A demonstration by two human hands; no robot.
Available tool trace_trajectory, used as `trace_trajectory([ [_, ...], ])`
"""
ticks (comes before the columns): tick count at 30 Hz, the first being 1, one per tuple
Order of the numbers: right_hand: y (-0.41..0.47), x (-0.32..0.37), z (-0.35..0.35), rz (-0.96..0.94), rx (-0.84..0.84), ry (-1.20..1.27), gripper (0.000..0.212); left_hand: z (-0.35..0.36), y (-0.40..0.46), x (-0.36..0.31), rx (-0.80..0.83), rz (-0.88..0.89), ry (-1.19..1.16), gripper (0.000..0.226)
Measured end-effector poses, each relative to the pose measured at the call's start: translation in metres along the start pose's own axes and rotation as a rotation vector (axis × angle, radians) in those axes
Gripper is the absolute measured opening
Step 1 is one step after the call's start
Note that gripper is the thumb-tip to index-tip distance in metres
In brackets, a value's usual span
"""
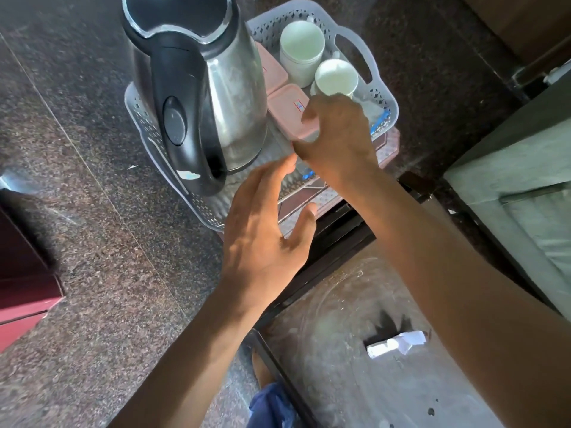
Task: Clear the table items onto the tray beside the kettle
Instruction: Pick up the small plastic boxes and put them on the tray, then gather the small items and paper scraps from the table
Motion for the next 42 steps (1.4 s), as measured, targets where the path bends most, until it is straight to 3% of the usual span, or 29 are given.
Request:
trace_trajectory([
  [4,-0.042,-0.013,-0.052,-0.009,-0.165,0.135,0.031,-0.008,-0.012,-0.026,-0.095,0.194,-0.093,0.034],
  [8,-0.107,-0.045,-0.09,0.046,-0.299,0.259,0.027,0.014,-0.031,-0.052,-0.035,0.261,-0.234,0.027],
  [18,-0.284,-0.157,-0.119,0.302,-0.304,0.257,0.03,0.127,-0.131,-0.094,0.455,0.111,-0.251,0.052],
  [27,-0.512,-0.261,-0.146,0.563,-0.438,0.188,0.016,0.21,-0.285,-0.171,0.816,0.106,-0.292,0.031],
  [32,-0.634,-0.325,-0.132,0.858,-0.362,0.118,0.022,0.258,-0.363,-0.217,1.036,0.147,-0.275,0.03],
  [37,-0.756,-0.381,-0.082,1.249,-0.069,0.08,0.028,0.289,-0.417,-0.228,1.19,0.12,-0.212,0.037],
  [42,-0.819,-0.396,-0.047,1.388,0.02,0.123,0.043,0.303,-0.454,-0.222,1.247,0.051,-0.166,0.031],
])
Point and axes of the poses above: each hand's wrist, its own y-axis towards the middle knuckle, its own z-axis out of the palm, x = y × z, the point moved 10 cm from there along y, towards the middle knuckle, and after that the axes turned 1 degree about -x, right-handed, at the moved point
